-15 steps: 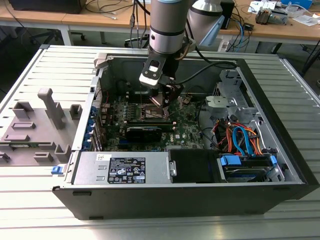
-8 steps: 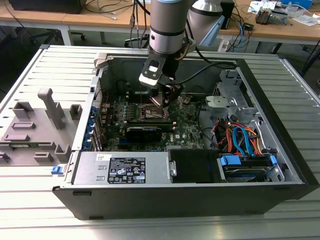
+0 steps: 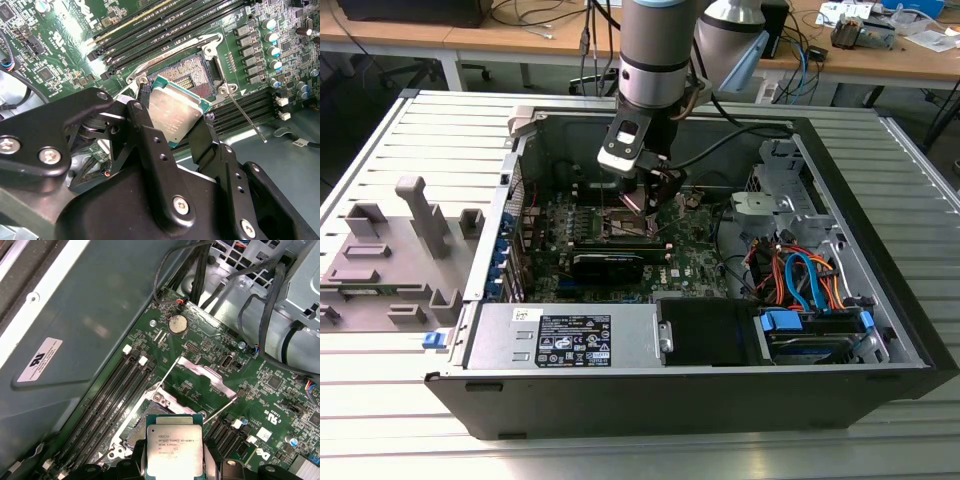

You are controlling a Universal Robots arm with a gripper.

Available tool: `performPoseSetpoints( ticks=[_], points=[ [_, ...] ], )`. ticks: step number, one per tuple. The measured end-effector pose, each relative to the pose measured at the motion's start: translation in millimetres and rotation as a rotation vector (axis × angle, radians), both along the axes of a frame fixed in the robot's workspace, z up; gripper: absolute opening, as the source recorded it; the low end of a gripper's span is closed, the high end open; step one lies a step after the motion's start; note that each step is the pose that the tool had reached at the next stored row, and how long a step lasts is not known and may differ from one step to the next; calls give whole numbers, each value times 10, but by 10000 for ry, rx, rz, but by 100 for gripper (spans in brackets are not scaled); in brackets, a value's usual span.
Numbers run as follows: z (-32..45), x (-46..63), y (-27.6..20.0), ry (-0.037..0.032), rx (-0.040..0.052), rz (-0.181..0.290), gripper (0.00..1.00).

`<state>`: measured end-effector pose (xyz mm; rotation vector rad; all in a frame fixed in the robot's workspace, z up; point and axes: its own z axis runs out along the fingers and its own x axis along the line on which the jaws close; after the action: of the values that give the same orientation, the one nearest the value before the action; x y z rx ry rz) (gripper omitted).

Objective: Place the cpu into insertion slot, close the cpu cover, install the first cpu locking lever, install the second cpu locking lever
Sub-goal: 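Place the cpu into insertion slot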

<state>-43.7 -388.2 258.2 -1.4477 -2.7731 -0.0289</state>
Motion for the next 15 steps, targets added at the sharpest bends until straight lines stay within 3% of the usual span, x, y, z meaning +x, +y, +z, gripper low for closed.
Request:
performPoseSetpoints(
  ticks=[15],
  points=[
    [-12,0,0,0,0,-232,55]
  ],
)
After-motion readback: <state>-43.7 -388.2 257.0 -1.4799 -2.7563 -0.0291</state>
